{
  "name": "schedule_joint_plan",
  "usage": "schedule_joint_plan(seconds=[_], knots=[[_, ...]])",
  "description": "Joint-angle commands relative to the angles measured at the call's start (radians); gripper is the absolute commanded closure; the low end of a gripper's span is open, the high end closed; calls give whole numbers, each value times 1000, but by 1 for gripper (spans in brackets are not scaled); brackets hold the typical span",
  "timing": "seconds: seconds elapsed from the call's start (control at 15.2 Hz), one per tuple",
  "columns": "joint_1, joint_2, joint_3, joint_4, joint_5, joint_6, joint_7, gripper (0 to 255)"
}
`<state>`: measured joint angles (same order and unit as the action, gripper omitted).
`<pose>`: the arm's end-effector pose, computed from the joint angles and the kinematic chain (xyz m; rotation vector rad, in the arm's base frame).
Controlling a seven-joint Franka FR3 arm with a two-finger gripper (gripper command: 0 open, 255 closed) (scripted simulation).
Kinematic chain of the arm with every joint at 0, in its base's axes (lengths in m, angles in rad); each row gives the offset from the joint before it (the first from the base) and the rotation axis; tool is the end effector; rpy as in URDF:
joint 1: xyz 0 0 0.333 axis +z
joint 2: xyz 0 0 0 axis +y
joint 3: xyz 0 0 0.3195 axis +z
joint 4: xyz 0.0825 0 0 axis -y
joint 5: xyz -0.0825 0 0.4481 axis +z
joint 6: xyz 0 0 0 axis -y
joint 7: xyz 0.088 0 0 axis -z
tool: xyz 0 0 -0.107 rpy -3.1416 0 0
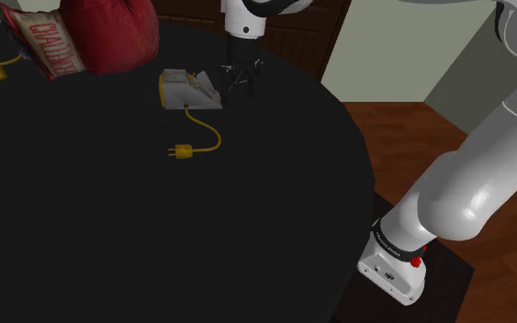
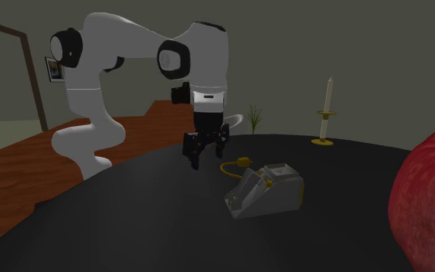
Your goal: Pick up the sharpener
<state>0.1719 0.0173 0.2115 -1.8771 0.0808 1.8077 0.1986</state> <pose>0.5704 0.2368 0.4731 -3.0740 -0.2504 0.1637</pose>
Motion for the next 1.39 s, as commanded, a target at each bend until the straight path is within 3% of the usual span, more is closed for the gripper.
schedule_joint_plan(seconds=[0.0,0.53,1.12,1.19,1.32], knots=[[17,67,16,67,-6,7,23,0],[90,333,51,377,-48,-14,91,0],[89,348,49,296,-50,81,85,0],[89,346,49,292,-50,83,85,255],[90,348,49,295,-50,82,86,255]])
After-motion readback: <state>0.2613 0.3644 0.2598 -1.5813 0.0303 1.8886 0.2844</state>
